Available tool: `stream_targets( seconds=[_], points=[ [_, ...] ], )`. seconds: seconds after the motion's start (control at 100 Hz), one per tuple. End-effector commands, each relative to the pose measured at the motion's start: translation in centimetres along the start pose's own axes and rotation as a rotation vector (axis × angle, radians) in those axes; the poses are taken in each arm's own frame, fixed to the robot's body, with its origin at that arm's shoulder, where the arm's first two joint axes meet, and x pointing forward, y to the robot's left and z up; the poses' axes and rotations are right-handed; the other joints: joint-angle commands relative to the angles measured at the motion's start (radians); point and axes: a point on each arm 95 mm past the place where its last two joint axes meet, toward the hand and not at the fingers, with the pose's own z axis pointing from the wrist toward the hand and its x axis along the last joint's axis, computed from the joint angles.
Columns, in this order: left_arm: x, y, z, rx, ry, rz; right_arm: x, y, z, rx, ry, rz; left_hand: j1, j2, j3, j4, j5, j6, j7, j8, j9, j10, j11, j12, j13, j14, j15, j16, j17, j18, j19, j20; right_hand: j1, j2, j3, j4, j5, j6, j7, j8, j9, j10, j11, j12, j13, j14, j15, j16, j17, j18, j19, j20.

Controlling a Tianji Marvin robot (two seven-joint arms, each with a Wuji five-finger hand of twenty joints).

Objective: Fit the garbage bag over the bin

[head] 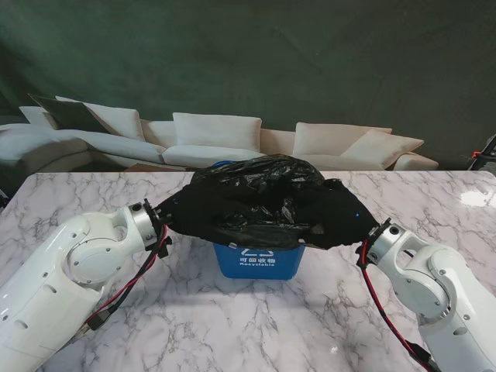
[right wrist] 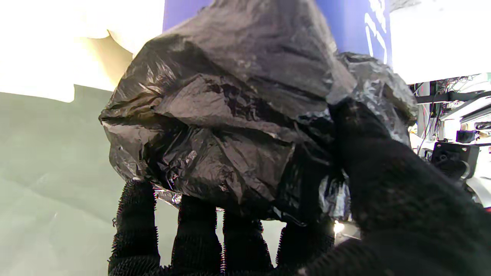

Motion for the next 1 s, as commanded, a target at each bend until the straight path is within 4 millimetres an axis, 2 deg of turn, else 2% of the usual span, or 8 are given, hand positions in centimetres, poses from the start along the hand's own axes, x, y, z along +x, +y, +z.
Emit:
stream_targets(
  seconds=[0.0, 0.11, 0.23, 0.39, 0.46, 0.62, 0.83, 0.99],
  points=[
    [0.1, 0.1, 0.0, 0.008, 0.006, -0.006, -0.2, -0.6, 0.0, 0.011, -0.011, 0.013, -0.068, -0.022, -0.011, -0.008, -0.094, 0.013, -0.098, -0.054, -0.096, 0.024, -0.049, -0.046, -0.062, 0.016, -0.042, -0.031, -0.039, -0.027, -0.056, -0.028, 0.048, 0.001, 0.077, -0.006, 0.042, -0.034, 0.031, -0.008, 0.025, -0.019, 0.018, 0.019, 0.059, -0.001, 0.045, 0.012, -0.001, 0.029, 0.011, -0.014],
    [0.1, -0.2, -0.3, 0.047, 0.003, 0.002, -0.2, -0.6, 0.1, 0.004, -0.010, 0.017, -0.109, -0.042, -0.011, -0.010, -0.228, 0.018, -0.240, -0.139, -0.155, 0.036, -0.082, -0.087, -0.114, 0.027, -0.062, -0.065, -0.064, -0.045, -0.096, -0.044, 0.051, -0.005, 0.095, -0.014, 0.056, -0.019, 0.040, -0.007, 0.032, -0.023, 0.030, 0.044, 0.068, -0.002, 0.054, 0.024, 0.000, 0.031, 0.016, -0.017],
    [0.3, -0.7, -0.7, 0.090, 0.005, 0.013, -0.1, -0.4, 0.2, 0.008, -0.003, 0.015, -0.127, -0.061, -0.015, -0.019, -0.251, 0.016, -0.325, -0.223, -0.123, 0.038, -0.046, -0.055, -0.142, 0.018, -0.032, -0.046, -0.084, -0.059, -0.103, -0.034, 0.052, -0.006, 0.103, -0.016, 0.061, -0.013, 0.043, -0.005, 0.034, -0.022, 0.032, 0.053, 0.070, -0.003, 0.055, 0.027, 0.001, 0.031, 0.018, -0.018],
    [0.4, -1.6, -1.3, 0.145, 0.001, 0.058, -0.1, -0.4, 0.3, 0.010, 0.002, 0.017, -0.157, -0.057, -0.019, -0.023, -0.223, -0.022, -0.289, -0.218, -0.130, -0.012, 0.182, 0.301, -0.195, -0.033, 0.166, 0.325, -0.115, -0.086, -0.001, 0.112, 0.050, 0.000, 0.108, -0.020, 0.058, -0.014, 0.043, 0.000, 0.031, -0.023, 0.031, 0.062, 0.069, -0.004, 0.055, 0.029, 0.000, 0.031, 0.019, -0.020],
    [0.4, -2.3, -1.6, 0.180, -0.021, 0.073, -0.1, -0.3, 0.3, 0.011, 0.003, 0.018, -0.167, -0.043, -0.018, -0.018, -0.166, -0.022, -0.242, -0.184, -0.125, -0.013, 0.192, 0.338, -0.190, -0.034, 0.187, 0.378, -0.116, -0.075, 0.049, 0.166, 0.049, 0.000, 0.107, -0.021, 0.057, -0.014, 0.043, 0.004, 0.030, -0.023, 0.029, 0.064, 0.068, -0.004, 0.054, 0.030, -0.001, 0.032, 0.019, -0.022],
    [-0.2, -4.5, -1.8, 0.218, -0.145, 0.041, -0.1, -0.3, 0.3, 0.013, 0.005, 0.020, -0.019, 0.105, -0.021, -0.013, -0.153, 0.043, -0.236, -0.141, -0.125, 0.029, -0.012, 0.058, -0.082, 0.003, 0.071, 0.183, -0.034, -0.023, 0.084, 0.176, 0.048, 0.004, 0.105, -0.021, 0.053, -0.019, 0.040, 0.010, 0.030, -0.023, 0.027, 0.069, 0.068, -0.003, 0.053, 0.031, -0.001, 0.032, 0.020, -0.023],
    [-2.0, -7.7, -0.2, 0.176, -0.223, -0.078, -0.1, -0.2, 0.4, 0.014, 0.009, 0.018, 0.012, 0.083, -0.020, -0.010, -0.135, 0.058, -0.258, -0.162, -0.041, 0.085, -0.119, -0.104, -0.012, 0.060, -0.063, -0.075, -0.009, 0.019, -0.087, -0.020, 0.049, 0.008, 0.102, -0.021, 0.051, -0.020, 0.037, 0.014, 0.031, -0.022, 0.024, 0.073, 0.069, -0.002, 0.053, 0.032, 0.000, 0.033, 0.021, -0.025],
    [-4.1, -8.7, 1.8, 0.039, -0.274, -0.106, -0.1, 0.0, 0.4, 0.014, 0.006, 0.018, -0.037, 0.047, -0.031, -0.013, -0.192, 0.065, -0.304, -0.200, -0.029, 0.117, -0.154, -0.153, -0.010, 0.073, -0.083, -0.134, 0.000, 0.022, -0.130, -0.078, 0.052, 0.010, 0.100, -0.020, 0.048, -0.017, 0.035, 0.018, 0.030, -0.021, 0.021, 0.075, 0.068, -0.002, 0.052, 0.033, -0.001, 0.033, 0.022, -0.027]
  ],
)
